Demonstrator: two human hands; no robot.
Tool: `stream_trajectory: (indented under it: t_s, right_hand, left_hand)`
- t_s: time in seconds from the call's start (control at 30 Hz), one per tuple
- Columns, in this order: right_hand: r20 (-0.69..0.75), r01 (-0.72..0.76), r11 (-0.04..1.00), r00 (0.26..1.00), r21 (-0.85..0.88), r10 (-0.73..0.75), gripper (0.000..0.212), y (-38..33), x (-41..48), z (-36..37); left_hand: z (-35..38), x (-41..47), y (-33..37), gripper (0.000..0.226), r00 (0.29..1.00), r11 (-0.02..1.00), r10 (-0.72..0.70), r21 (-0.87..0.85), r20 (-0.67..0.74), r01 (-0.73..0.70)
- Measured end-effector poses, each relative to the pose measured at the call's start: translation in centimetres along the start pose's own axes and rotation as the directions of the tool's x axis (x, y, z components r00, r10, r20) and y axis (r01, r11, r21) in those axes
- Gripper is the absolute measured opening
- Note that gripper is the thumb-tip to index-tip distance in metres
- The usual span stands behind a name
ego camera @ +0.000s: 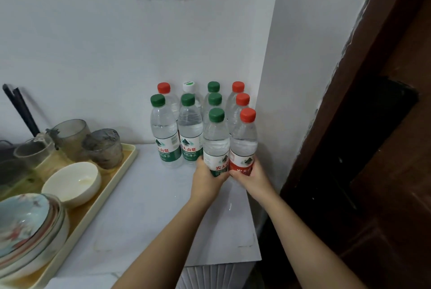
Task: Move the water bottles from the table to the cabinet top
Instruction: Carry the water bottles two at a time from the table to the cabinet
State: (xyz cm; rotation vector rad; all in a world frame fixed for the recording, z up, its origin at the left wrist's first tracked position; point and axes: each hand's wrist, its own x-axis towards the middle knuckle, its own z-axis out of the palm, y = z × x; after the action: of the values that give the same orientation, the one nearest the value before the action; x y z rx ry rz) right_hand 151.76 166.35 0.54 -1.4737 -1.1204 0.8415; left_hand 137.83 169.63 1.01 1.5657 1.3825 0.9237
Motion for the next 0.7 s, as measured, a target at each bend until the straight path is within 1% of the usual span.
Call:
stream_trajectory:
  t_s: [0.07,0.13,0.17,0.2,0.23,0.27,0.3,0.37,0.47,0.53,0.6,0.7]
  right_hand:
    - [0.006,-0.016,1.000,1.000,0.020,0.016,0.063,-0.4,-0.4,-0.1]
    - [0.002,-0.030,0.999,1.000,0.042,0.030,0.074,-0.7,-1.6,-0.1]
    - [-0.011,-0.038,0.999,0.999,0.023,0.038,0.081,-0.5,-2.4,0.0]
    - [-0.015,-0.053,0.998,0.999,-0.032,0.052,0.089,-0.4,-3.3,0.0]
    - [-0.016,-0.084,0.989,0.996,-0.125,0.082,0.095,-0.4,-4.4,0.0]
    - [-0.019,-0.104,0.966,0.995,-0.235,0.103,0.097,-0.3,-5.5,-0.1]
    - [-0.013,-0.103,0.935,0.994,-0.340,0.105,0.097,-0.1,-6.4,-0.2]
    - [0.037,-0.077,0.850,0.993,-0.521,0.113,0.095,0.0,-8.4,-0.3]
    - [0.182,0.015,0.670,0.967,-0.742,0.180,0.090,-0.2,-10.7,0.0]
    - [0.274,0.118,0.572,0.942,-0.812,0.194,0.087,-0.5,-12.2,0.3]
    - [0.364,0.243,0.502,0.918,-0.830,0.157,0.086,-1.1,-13.5,0.9]
    - [0.525,0.413,0.477,0.842,-0.776,0.125,0.083,-1.9,-15.5,2.4]
  left_hand:
    - [-0.1,-0.3,0.1,0.073,1.000,1.000,-0.001,0.005,-0.010,0.001]
    - [-0.3,-1.4,0.3,0.068,1.000,1.000,0.008,0.012,-0.029,-0.008]
    - [-0.5,-2.1,0.2,0.071,0.999,0.999,0.009,0.032,-0.044,-0.008]
    - [-0.8,-3.0,-0.1,0.079,0.999,0.995,0.005,0.102,-0.054,0.001]
    - [-1.1,-3.9,-0.4,0.088,0.998,0.974,-0.005,0.226,-0.059,0.019]
    - [-1.4,-5.0,-0.8,0.095,0.997,0.936,-0.023,0.349,-0.068,0.045]
    - [-1.7,-6.1,-1.3,0.097,0.997,0.895,-0.039,0.441,-0.074,0.068]
    - [-2.4,-8.7,-2.0,0.094,0.994,0.826,-0.075,0.553,-0.081,0.108]
    - [-3.4,-12.8,-3.0,0.088,0.990,0.738,-0.105,0.659,-0.099,0.144]
    - [-4.1,-15.8,-3.8,0.093,0.982,0.702,-0.146,0.686,-0.122,0.190]
    - [-4.8,-18.5,-4.8,0.096,0.974,0.684,-0.154,0.694,-0.166,0.227]
    - [-5.9,-22.5,-6.1,0.090,0.955,0.656,-0.164,0.695,-0.248,0.293]
